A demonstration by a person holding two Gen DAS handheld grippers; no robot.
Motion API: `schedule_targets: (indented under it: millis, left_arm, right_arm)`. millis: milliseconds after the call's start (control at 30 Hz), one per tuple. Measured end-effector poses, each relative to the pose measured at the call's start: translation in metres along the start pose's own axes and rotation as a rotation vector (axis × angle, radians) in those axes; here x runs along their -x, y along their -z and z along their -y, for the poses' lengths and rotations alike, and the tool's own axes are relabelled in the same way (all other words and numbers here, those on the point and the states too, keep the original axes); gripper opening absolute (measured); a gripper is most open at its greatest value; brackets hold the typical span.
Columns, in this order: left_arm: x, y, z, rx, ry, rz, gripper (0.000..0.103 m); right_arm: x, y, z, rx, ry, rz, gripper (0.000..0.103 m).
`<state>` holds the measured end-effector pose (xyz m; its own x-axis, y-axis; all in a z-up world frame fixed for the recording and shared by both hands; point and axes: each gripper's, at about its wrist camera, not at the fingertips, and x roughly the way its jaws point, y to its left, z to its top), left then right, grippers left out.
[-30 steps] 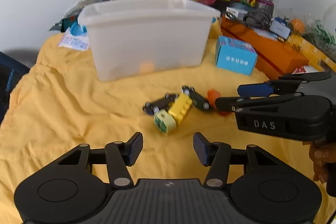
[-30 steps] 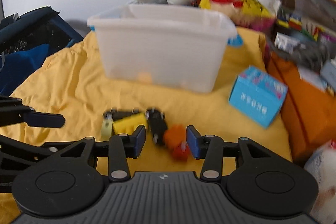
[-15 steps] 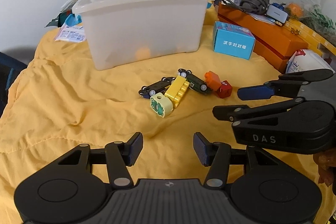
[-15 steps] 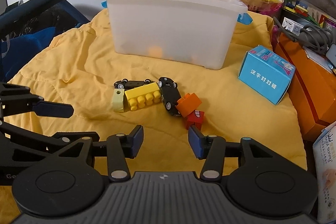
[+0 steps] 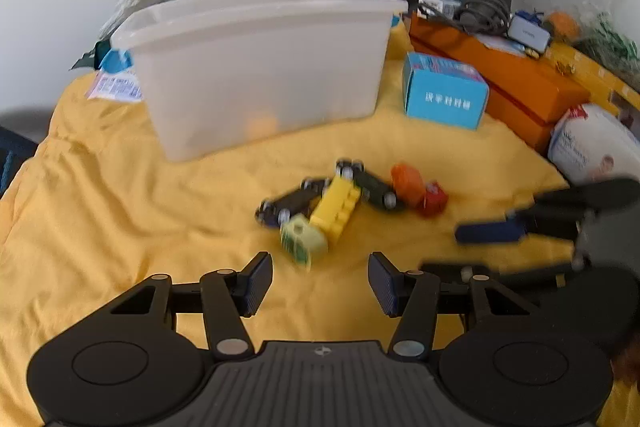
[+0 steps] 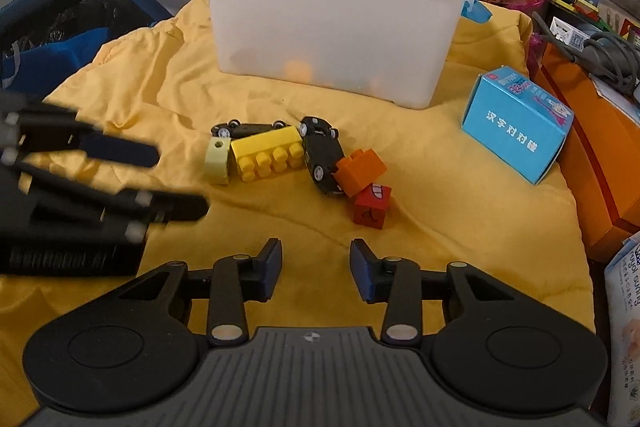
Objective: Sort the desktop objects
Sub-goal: 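Grasp the pale green small piece with the left tool, then grasp the small red face brick with the right tool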
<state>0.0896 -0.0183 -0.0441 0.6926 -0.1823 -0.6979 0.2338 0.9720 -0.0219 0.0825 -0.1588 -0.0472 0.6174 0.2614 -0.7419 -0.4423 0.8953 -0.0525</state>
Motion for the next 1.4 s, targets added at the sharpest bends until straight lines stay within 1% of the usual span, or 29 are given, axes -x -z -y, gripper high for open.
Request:
schedule_targets:
  millis: [67,100,167,267,367,433,567,667,700,733,767,800,867,1000,1067,1233,1300,1400]
  left_arm:
    - [-0.012,-0.005,0.0,-0.012,-0.002,0.0,0.055]
    - [-0.02,-0.006,0.0,-0.019,-0.007,-0.019,0.051]
    - [-0.033,-0.005,-0.003,-0.014,-0.018,-0.051,0.025]
    - [-0.03,-0.002,-0.017,0.038,0.0,-0.047,0.019]
    - [-0.017,0.006,-0.025,0.049,0.021,-0.065,0.019]
    - [-0.006,0.015,-0.027,0.058,0.036,-0.085,0.019]
    - [0.015,0.035,-0.022,0.057,0.059,-0.112,0.017]
    - [0.02,0.046,-0.016,0.042,0.065,-0.118,0.017]
    - [0.02,0.048,-0.014,0.033,0.062,-0.122,0.017]
    - [0.021,0.05,-0.013,0.028,0.059,-0.121,0.017]
    - [0.021,0.051,-0.013,0.033,0.057,-0.116,0.017]
    - [0.022,0.05,-0.013,0.038,0.056,-0.113,0.017]
    - [0.021,0.05,-0.013,0.048,0.053,-0.103,0.018]
    - [0.018,0.048,-0.01,0.049,0.052,-0.098,0.02]
    - [0.016,0.047,-0.009,0.048,0.053,-0.096,0.017]
    - [0.017,0.044,-0.011,0.053,0.07,-0.089,0.017]
    - [0.022,0.039,-0.01,0.042,0.071,-0.072,0.017]
    - [0.034,0.021,-0.011,0.012,0.064,-0.016,0.017]
  right_arm:
    - [-0.001,0.002,0.003,-0.007,0.002,-0.007,0.041]
    - [-0.001,0.002,0.004,-0.011,0.003,-0.009,0.041]
    - [-0.002,0.002,0.005,-0.015,0.003,-0.011,0.041]
    - [0.002,0.001,0.005,-0.009,0.014,0.015,0.041]
    - [0.007,-0.005,0.004,0.017,0.045,0.076,0.042]
    - [0.002,-0.011,0.005,0.025,0.067,0.076,0.042]
    - [-0.013,-0.015,0.012,-0.002,0.094,0.06,0.041]
    - [-0.024,-0.015,0.016,-0.008,0.107,0.044,0.041]
    - [-0.027,-0.015,0.017,-0.011,0.107,0.042,0.039]
    - [-0.028,-0.014,0.018,-0.016,0.101,0.045,0.031]
    - [-0.028,-0.014,0.018,-0.017,0.087,0.045,0.025]
    - [-0.027,-0.015,0.017,-0.011,0.074,0.04,0.022]
    - [-0.024,-0.015,0.013,0.015,0.072,0.036,0.022]
    - [-0.016,-0.009,0.011,-0.012,0.04,0.027,0.022]
    - [-0.012,-0.004,0.009,-0.021,0.024,0.021,0.022]
    - [-0.003,0.007,0.001,0.002,0.014,0.021,0.022]
    - [-0.001,0.006,0.001,0.0,0.003,0.016,0.022]
    - [0.007,0.001,0.0,0.026,-0.004,0.03,0.022]
